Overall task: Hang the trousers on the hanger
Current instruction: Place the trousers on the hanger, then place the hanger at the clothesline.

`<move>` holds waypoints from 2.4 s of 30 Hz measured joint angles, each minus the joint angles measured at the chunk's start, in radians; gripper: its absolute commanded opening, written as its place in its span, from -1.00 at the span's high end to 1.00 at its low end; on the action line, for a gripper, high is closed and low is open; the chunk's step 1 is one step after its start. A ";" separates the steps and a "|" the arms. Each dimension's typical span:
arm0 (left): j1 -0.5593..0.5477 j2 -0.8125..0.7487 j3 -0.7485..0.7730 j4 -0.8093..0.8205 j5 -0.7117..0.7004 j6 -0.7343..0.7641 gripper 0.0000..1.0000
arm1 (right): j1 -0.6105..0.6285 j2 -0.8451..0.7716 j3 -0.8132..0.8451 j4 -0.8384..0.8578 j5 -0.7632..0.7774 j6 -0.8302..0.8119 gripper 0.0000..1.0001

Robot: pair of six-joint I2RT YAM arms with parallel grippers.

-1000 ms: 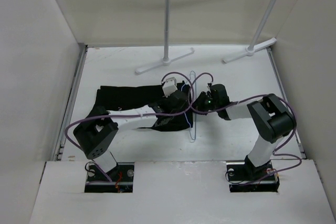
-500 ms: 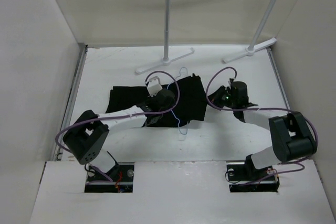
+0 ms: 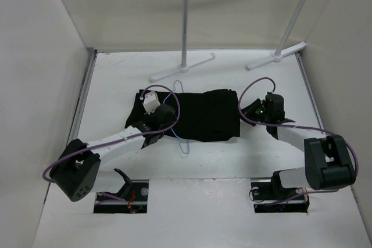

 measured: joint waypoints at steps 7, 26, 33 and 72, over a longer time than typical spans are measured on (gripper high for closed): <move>-0.061 -0.007 0.068 -0.040 -0.023 0.067 1.00 | 0.008 0.061 0.000 -0.015 0.035 -0.008 0.78; -0.236 -0.029 0.321 -0.101 -0.104 0.294 1.00 | 0.132 -0.150 0.010 -0.211 0.159 -0.054 -0.33; -0.279 -0.102 0.533 -0.146 -0.105 0.423 1.00 | 0.212 -0.411 0.227 -0.389 0.185 -0.171 0.32; -0.343 -0.040 0.645 -0.060 -0.027 0.529 0.77 | 0.430 -0.091 0.569 -0.019 0.000 0.137 0.74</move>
